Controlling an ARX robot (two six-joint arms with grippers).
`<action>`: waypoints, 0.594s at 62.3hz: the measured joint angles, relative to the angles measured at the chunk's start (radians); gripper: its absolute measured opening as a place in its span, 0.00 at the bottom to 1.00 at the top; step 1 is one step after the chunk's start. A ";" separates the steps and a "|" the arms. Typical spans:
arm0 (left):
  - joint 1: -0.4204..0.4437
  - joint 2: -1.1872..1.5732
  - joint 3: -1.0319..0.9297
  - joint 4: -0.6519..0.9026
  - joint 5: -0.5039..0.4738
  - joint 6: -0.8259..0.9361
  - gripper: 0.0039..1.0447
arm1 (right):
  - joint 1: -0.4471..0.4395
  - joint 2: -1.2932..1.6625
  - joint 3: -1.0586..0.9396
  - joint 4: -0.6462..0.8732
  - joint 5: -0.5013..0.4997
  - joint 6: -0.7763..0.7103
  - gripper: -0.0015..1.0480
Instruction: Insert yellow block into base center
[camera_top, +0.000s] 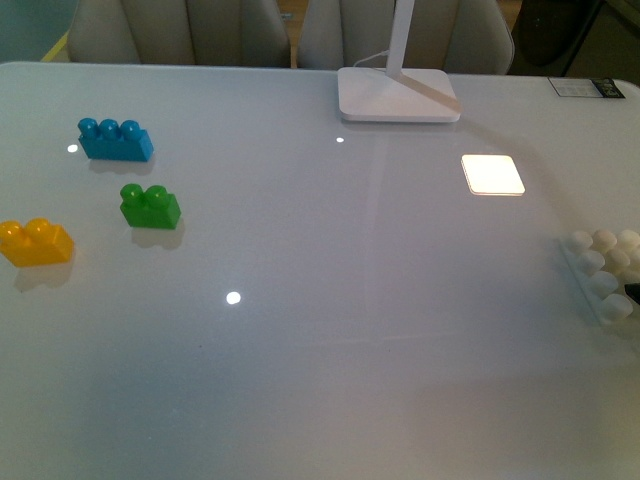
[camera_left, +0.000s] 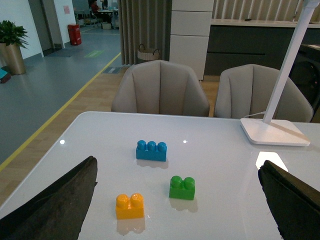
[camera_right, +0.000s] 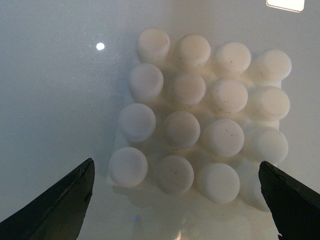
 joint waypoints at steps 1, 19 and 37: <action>0.000 0.000 0.000 0.000 0.000 0.000 0.93 | -0.001 0.003 0.003 0.001 0.000 0.001 0.92; 0.000 0.000 0.000 0.000 0.000 0.000 0.93 | -0.039 0.060 0.095 -0.001 -0.034 0.032 0.92; 0.000 0.000 0.000 0.000 0.000 0.000 0.93 | -0.085 0.126 0.187 -0.031 -0.063 0.065 0.92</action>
